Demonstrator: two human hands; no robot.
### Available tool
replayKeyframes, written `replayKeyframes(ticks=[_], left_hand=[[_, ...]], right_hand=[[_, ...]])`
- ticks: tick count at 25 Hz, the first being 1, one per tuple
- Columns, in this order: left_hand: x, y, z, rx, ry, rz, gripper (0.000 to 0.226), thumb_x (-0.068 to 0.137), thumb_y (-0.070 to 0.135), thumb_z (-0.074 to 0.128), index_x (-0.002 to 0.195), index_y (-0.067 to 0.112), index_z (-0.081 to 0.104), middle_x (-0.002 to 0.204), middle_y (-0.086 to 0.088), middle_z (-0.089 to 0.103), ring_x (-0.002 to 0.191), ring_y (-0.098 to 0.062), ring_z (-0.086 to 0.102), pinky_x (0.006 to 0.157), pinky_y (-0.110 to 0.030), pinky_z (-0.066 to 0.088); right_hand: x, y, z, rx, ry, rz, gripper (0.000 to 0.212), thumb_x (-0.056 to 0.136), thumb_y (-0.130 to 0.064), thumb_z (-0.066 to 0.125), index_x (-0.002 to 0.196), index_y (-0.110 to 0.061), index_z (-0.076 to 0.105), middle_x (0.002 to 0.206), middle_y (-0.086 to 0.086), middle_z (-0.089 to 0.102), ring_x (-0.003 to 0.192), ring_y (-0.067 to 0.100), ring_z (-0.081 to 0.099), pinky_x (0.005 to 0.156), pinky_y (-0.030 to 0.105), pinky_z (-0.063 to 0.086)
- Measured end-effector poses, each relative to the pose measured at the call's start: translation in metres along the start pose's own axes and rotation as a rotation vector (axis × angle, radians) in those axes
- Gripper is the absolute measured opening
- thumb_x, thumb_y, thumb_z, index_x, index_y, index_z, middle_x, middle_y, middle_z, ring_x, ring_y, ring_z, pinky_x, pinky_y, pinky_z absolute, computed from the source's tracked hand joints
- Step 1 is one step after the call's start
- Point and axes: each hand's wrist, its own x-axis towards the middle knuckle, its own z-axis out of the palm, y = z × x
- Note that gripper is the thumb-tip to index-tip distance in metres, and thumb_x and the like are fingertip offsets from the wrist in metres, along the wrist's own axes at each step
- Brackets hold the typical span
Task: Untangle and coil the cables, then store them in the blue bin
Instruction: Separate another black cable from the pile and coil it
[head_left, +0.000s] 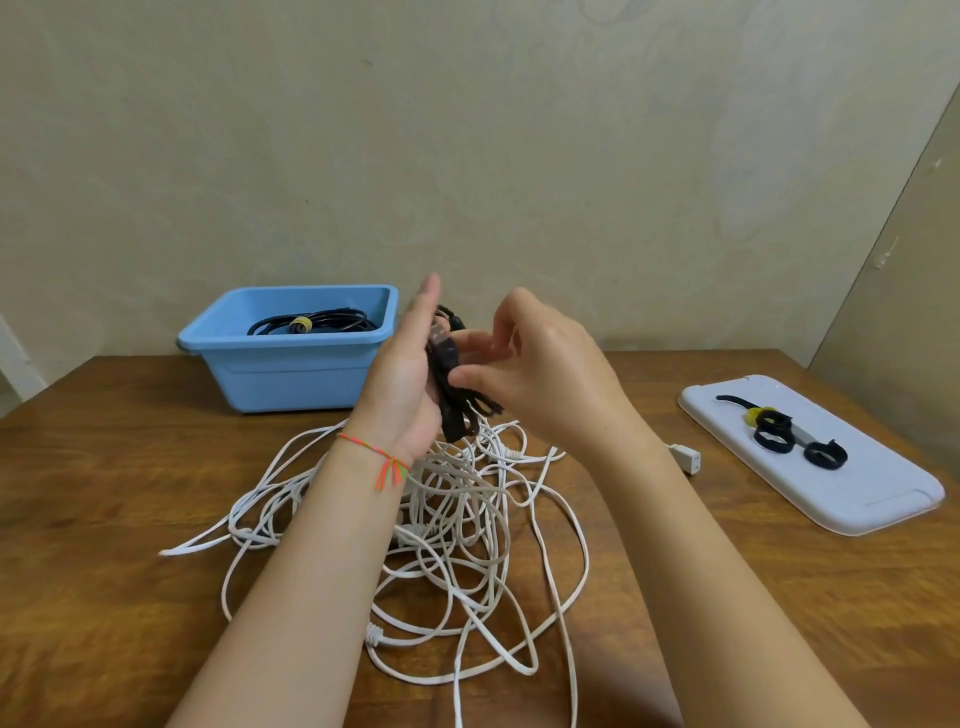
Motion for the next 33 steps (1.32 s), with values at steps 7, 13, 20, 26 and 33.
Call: replayKeyframes(ticks=[7,13,20,26,33], left_hand=[[0.003,-0.004,-0.004,0.17,-0.083,0.018,0.033,0.097,0.033,0.057,0.072,0.017,0.043,0.045,0.006,0.035,0.033,-0.007,0.031,0.036,-0.019,0.031],[0.002,0.002,-0.016,-0.176,-0.592,-0.344,0.034,0.091,0.047,0.058,0.082,0.015,0.049,0.043,0.009,0.035,0.028,-0.004,0.033,0.031,-0.015,0.031],[0.007,-0.026,-0.001,0.426,-0.037,-0.289,0.05,0.092,0.067,0.047,0.099,0.018,0.048,0.048,0.005,0.026,0.035,-0.007,0.019,0.035,-0.02,0.023],[-0.007,-0.041,0.039,0.609,-0.492,-0.625,0.084,0.086,0.085,0.017,0.07,0.017,0.064,0.053,-0.001,0.027,0.042,-0.011,0.02,0.047,-0.02,0.015],[-0.008,-0.086,0.053,0.566,-0.661,-0.682,0.076,0.09,0.079,0.022,0.071,0.015,0.059,0.062,-0.004,0.046,0.047,-0.013,0.036,0.051,-0.025,0.035]], right_hand=[[0.001,0.017,-0.017,0.349,-0.279,0.175,0.09,0.066,-0.061,0.079,0.14,-0.027,0.04,0.136,-0.001,0.043,0.128,0.01,0.043,0.102,0.029,0.041],[0.002,0.028,-0.018,0.691,-0.199,0.353,0.05,0.091,-0.052,0.062,0.12,-0.012,0.062,0.093,0.004,0.067,0.078,0.017,0.065,0.076,0.037,0.055],[-0.027,0.034,-0.022,0.621,-0.157,0.561,0.033,0.102,-0.034,0.046,0.09,-0.007,0.062,0.073,0.008,0.06,0.061,0.022,0.058,0.063,0.034,0.052],[-0.051,0.039,-0.054,0.325,-0.373,0.205,0.032,0.082,-0.043,0.076,0.101,-0.024,0.059,0.083,-0.003,0.065,0.069,0.009,0.06,0.064,0.025,0.051],[-0.084,0.08,-0.065,0.365,-0.371,0.353,0.024,0.092,-0.037,0.067,0.087,-0.014,0.059,0.061,0.001,0.058,0.05,0.014,0.04,0.044,0.025,0.029]])
